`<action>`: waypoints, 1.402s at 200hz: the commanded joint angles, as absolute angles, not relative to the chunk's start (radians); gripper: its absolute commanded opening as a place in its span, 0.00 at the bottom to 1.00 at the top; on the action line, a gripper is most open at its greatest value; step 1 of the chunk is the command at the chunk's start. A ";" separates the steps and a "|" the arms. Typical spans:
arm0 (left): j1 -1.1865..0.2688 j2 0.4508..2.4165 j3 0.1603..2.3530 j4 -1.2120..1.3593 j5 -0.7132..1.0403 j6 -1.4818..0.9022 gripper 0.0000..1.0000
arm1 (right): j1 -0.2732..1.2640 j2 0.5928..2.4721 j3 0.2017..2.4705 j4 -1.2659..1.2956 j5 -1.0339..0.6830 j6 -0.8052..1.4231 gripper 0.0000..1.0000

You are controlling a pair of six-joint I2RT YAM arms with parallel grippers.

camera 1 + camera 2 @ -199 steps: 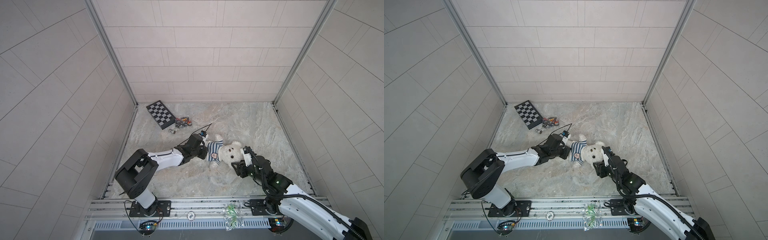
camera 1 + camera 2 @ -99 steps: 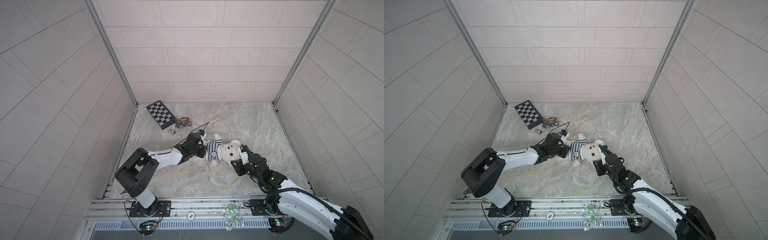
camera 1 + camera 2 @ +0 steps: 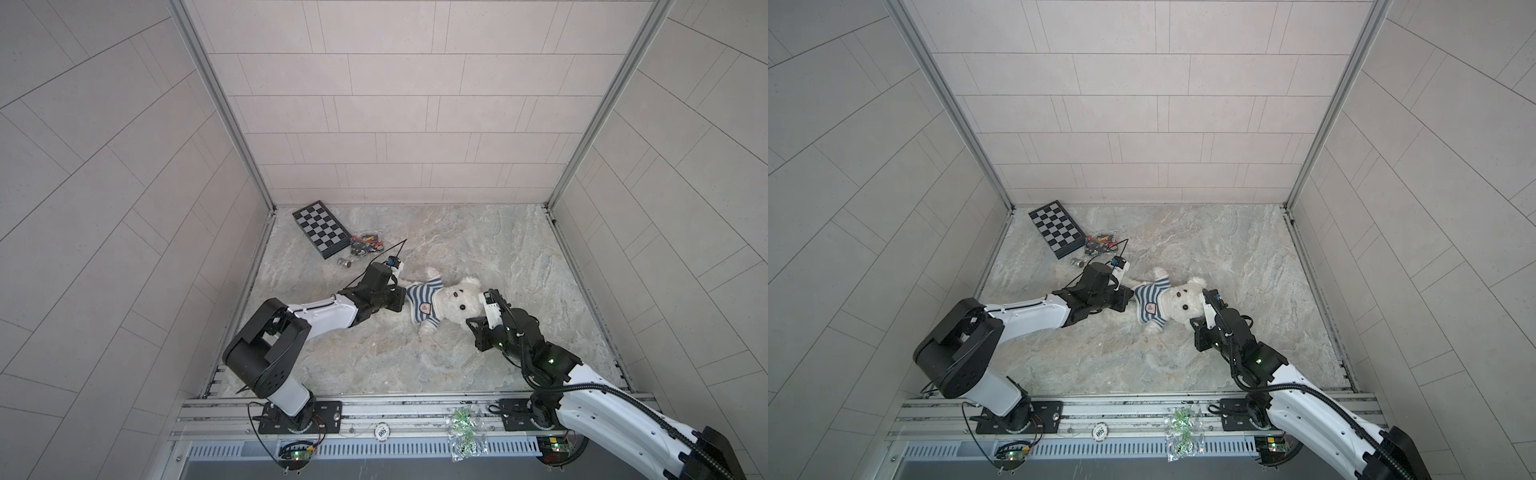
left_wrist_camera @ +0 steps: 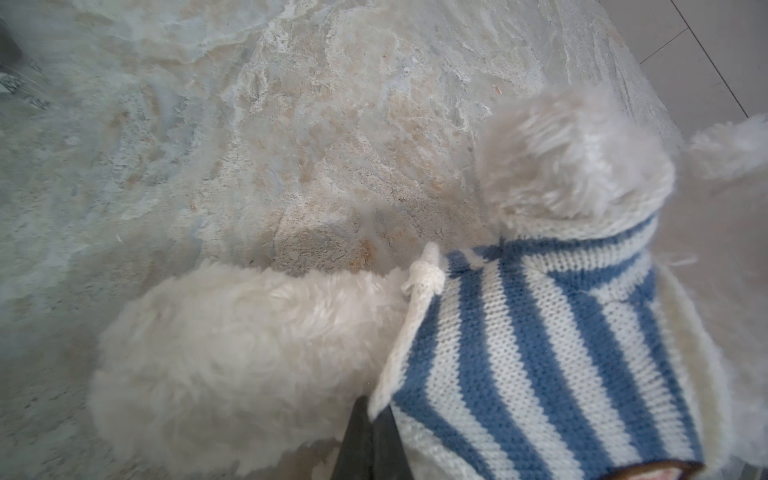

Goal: Dress the teddy bear

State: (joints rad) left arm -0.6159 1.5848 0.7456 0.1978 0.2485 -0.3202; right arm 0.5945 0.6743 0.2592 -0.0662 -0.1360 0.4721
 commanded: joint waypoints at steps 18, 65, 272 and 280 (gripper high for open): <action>-0.669 1.501 0.712 0.193 0.240 -0.339 0.00 | 0.588 0.675 0.305 -0.092 -0.148 0.487 0.00; -0.702 1.323 0.620 0.163 0.249 -0.388 0.32 | 0.588 0.656 0.341 -0.129 -0.156 0.477 0.00; -0.697 1.411 0.600 0.206 0.233 -0.440 0.00 | 0.588 0.610 0.363 -0.212 -0.149 0.460 0.00; -0.692 1.402 0.601 0.193 0.227 -0.425 0.00 | 0.588 0.605 0.366 -0.221 -0.148 0.459 0.00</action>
State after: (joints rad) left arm -0.7269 1.4410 0.6224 0.2146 0.2432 -0.4480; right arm 0.5926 0.6338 0.3275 -0.1947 -0.1726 0.4686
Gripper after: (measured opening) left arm 0.046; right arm 0.087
